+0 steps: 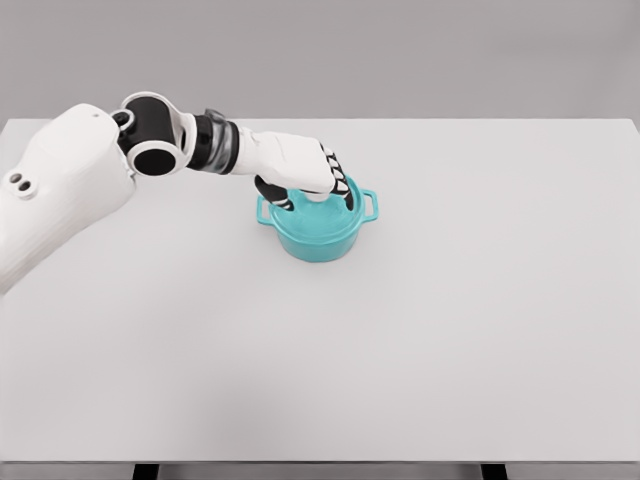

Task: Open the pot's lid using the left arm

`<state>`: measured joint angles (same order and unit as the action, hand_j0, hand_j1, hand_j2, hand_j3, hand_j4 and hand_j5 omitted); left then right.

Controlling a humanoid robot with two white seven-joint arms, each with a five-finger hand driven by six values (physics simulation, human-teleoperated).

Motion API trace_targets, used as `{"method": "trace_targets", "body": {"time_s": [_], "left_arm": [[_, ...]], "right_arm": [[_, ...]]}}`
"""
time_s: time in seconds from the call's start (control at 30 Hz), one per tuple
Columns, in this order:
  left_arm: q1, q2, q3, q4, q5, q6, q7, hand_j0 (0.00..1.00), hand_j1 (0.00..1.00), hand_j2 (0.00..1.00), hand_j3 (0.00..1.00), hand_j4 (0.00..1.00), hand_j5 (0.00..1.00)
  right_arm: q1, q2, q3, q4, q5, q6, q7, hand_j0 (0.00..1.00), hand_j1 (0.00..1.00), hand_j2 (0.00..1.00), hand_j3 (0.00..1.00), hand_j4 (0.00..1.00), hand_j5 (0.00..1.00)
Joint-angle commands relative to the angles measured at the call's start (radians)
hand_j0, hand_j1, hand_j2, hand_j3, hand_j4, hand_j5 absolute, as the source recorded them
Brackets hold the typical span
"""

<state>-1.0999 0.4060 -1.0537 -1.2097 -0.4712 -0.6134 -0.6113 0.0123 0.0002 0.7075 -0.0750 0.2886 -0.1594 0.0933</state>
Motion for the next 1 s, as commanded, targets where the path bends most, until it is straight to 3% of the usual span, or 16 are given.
{"method": "trace_targets", "body": {"time_s": [0.0, 0.53, 0.77, 0.97], "left_arm": [[0.000, -0.003, 0.001, 0.002, 0.002, 0.003, 0.000, 0.80, 0.80, 0.80, 0.80, 0.80, 0.80], [0.000, -0.015, 0.003, 0.030, -0.052, 0.003, 0.000, 0.70, 0.70, 0.70, 0.70, 0.70, 0.70], [0.000, -0.019, 0.003, 0.030, -0.061, 0.003, 0.000, 0.55, 0.55, 0.55, 0.55, 0.55, 0.55], [-0.002, -0.019, 0.003, 0.030, -0.061, 0.003, 0.000, 0.50, 0.50, 0.50, 0.50, 0.50, 0.50]], "right_arm": [[0.000, 0.000, 0.000, 0.000, 0.000, 0.000, 0.000, 1.00, 1.00, 1.00, 1.00, 1.00, 1.00], [0.000, 0.000, 0.000, 0.000, 0.000, 0.000, 0.000, 1.00, 1.00, 1.00, 1.00, 1.00, 1.00], [0.000, 0.000, 0.000, 0.000, 0.000, 0.000, 0.000, 1.00, 1.00, 1.00, 1.00, 1.00, 1.00], [0.000, 0.000, 0.001, 0.000, 0.000, 0.000, 0.000, 1.00, 1.00, 1.00, 1.00, 1.00, 1.00]]}}
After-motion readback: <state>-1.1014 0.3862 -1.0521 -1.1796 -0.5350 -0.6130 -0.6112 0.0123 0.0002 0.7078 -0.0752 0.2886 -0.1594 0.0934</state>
